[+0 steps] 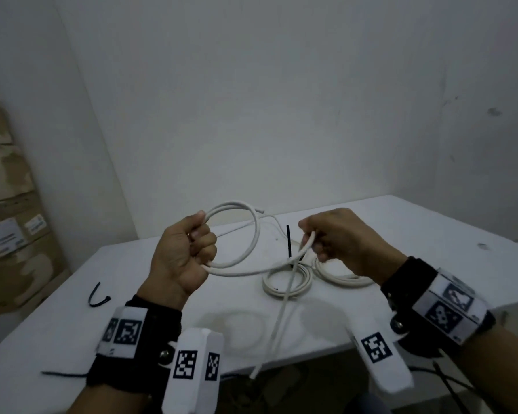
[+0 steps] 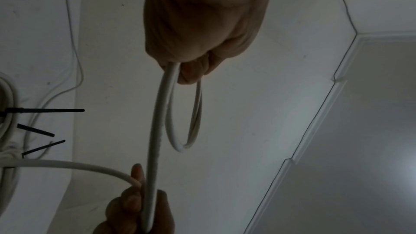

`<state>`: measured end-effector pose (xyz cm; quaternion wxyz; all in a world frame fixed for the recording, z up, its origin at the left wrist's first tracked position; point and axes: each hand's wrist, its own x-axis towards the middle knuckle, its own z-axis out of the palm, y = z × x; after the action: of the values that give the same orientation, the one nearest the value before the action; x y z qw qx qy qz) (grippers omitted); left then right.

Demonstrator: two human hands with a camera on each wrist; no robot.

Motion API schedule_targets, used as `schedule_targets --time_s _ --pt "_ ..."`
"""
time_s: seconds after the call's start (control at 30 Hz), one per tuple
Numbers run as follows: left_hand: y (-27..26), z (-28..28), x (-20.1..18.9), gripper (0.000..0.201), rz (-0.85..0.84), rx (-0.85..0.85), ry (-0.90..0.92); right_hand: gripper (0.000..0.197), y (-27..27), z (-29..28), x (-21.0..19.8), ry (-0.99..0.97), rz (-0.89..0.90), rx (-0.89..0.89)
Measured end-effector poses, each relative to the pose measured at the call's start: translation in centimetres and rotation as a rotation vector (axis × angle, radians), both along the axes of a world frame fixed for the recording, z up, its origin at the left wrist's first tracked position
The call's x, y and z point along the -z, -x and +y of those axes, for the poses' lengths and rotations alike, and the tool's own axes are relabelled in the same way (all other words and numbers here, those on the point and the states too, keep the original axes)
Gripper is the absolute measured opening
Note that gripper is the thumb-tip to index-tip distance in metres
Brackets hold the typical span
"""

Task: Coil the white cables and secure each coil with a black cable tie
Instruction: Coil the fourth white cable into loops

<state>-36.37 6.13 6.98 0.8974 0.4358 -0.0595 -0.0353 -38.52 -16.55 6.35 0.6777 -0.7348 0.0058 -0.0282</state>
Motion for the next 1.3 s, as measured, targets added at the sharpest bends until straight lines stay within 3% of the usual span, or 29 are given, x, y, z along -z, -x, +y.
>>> schedule_targets --time_s 0.07,0.2,0.33,0.4,0.53,0.6,0.7,0.77,0.87,0.93,1.03,1.17,1.3 --pt "0.1 -0.5 0.5 0.034 0.001 -0.017 -0.028 0.015 0.2 0.2 -0.3 0.305 -0.019 -0.006" --pt "0.4 -1.2 1.7 0.034 0.018 -0.042 -0.075 0.021 0.1 -0.2 -1.3 0.601 0.03 -0.07" --pt "0.8 -1.6 2.6 0.037 0.029 -0.014 -0.049 0.022 0.4 0.5 -0.6 0.592 -0.121 -0.023" --pt "0.9 -1.6 2.8 0.037 0.053 0.001 -0.025 0.016 1.0 1.4 0.5 0.658 -0.065 -0.16" --pt "1.2 -1.4 3.1 0.036 0.047 0.015 0.001 0.009 0.9 2.1 3.4 0.532 -0.151 -0.092" --pt "1.3 -1.2 3.3 0.036 0.058 0.016 0.006 0.014 0.7 2.3 4.5 0.535 -0.132 -0.131" --pt "1.7 -1.0 3.4 0.036 0.048 0.019 0.019 0.021 0.3 2.5 5.6 0.36 -0.264 0.02" --pt "1.8 -0.8 3.4 0.036 0.054 0.009 0.023 0.022 0.7 3.0 6.0 0.324 -0.321 -0.024" --pt "1.9 -0.7 3.6 0.035 0.042 0.012 0.036 0.02 0.4 3.0 5.3 -0.055 -0.452 0.21" --pt "1.8 -0.7 3.8 0.034 0.05 -0.002 0.036 0.015 0.0 2.6 4.3 -0.25 -0.431 0.219" --pt "1.9 -0.8 4.2 0.034 0.054 -0.003 0.018 0.008 -0.1 2.7 3.2 -0.091 -0.227 -0.059" --pt "1.7 -0.8 4.4 0.034 0.053 -0.015 0.047 0.012 -1.0 1.3 1.4 -0.404 -0.215 0.114" --pt "1.4 -1.0 4.5 0.034 0.049 -0.003 0.006 0.01 -1.0 2.1 1.7 -0.193 -0.255 0.011"
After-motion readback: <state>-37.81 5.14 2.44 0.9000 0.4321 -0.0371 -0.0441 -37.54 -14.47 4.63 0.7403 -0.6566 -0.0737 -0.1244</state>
